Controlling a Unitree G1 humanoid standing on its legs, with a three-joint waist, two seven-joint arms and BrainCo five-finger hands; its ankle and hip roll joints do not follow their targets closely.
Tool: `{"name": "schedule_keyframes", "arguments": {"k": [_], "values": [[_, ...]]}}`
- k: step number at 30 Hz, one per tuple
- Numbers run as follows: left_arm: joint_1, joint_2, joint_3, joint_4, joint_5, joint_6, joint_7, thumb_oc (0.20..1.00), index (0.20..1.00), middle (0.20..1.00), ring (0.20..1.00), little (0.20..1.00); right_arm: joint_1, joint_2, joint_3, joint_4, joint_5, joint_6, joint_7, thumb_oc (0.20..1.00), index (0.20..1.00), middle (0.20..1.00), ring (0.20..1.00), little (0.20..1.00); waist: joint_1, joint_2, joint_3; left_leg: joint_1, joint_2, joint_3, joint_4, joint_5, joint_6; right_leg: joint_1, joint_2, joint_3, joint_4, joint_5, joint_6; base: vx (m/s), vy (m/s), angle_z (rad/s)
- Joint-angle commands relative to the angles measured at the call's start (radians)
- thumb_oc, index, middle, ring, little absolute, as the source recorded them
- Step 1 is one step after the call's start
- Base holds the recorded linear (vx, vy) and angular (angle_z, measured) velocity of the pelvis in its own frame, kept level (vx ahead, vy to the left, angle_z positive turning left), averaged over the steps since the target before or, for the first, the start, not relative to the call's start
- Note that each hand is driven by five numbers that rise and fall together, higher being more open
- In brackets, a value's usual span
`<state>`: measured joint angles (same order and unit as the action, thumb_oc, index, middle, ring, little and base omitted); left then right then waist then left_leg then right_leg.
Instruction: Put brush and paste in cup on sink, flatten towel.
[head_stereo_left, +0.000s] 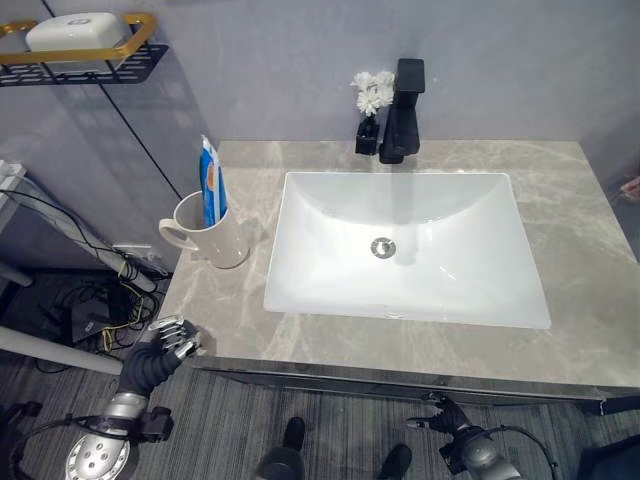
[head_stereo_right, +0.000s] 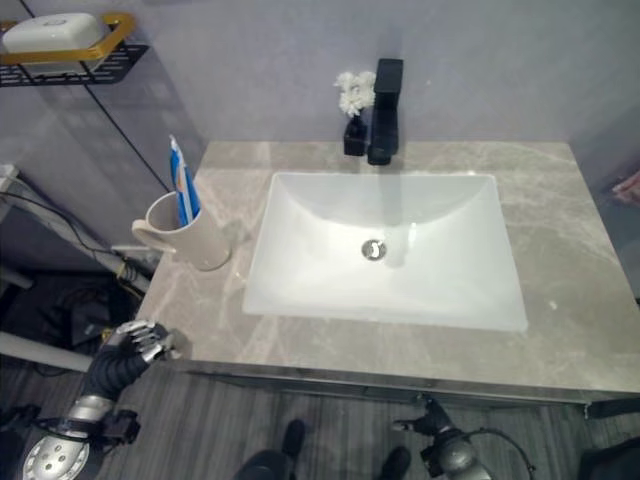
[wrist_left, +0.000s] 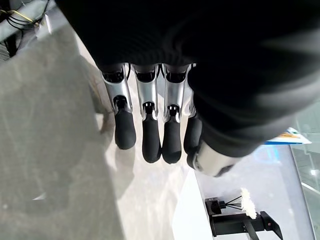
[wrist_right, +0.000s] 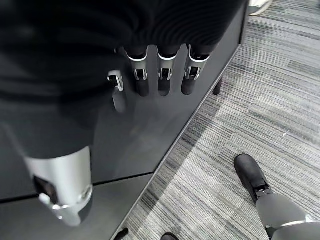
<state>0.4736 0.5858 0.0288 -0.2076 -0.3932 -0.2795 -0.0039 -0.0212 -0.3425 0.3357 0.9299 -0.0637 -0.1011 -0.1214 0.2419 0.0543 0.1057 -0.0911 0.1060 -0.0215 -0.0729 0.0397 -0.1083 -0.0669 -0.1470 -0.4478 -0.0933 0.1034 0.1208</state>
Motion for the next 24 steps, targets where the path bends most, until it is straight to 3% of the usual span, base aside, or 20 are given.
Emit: {"name": "schedule_keyframes", "arguments": {"k": [1,3,24], "values": [[-0.024,0.064,-0.014,-0.055,-0.044,-0.036,0.016,0.241,0.241,0.241,0.241,0.241,-0.075,0.004,0.023,-0.035,-0.028,-0.034,-0.037,1.0,1.0,1.0,1.0,1.0,0.01,-0.046,0.013,-0.078,0.007,0.005,-0.014,0.047,-0.014,0.096,-0.067,0.0,0.072,-0.137,0.045,0.0,0.0,0.0],[-0.036,0.062,-0.03,-0.061,-0.056,-0.032,0.012,0.2,0.2,0.2,0.2,0.2,-0.08,0.011,0.037,-0.031,-0.037,-0.033,-0.038,1.0,1.0,1.0,1.0,1.0,0.008,-0.045,0.016,-0.084,0.007,0.006,-0.014,0.047,-0.013,0.09,-0.067,0.006,0.068,-0.136,0.045,0.0,0.0,0.0],[-0.102,-0.022,-0.022,-0.041,-0.198,0.018,0.014,0.2,0.2,0.2,0.2,0.2,-0.121,0.032,0.076,0.005,-0.087,-0.001,-0.043,1.0,1.0,1.0,1.0,1.0,-0.046,-0.032,0.031,-0.113,0.008,0.058,-0.014,0.046,-0.01,0.04,-0.066,0.064,0.041,-0.118,0.043,0.0,0.002,-0.03]]}}
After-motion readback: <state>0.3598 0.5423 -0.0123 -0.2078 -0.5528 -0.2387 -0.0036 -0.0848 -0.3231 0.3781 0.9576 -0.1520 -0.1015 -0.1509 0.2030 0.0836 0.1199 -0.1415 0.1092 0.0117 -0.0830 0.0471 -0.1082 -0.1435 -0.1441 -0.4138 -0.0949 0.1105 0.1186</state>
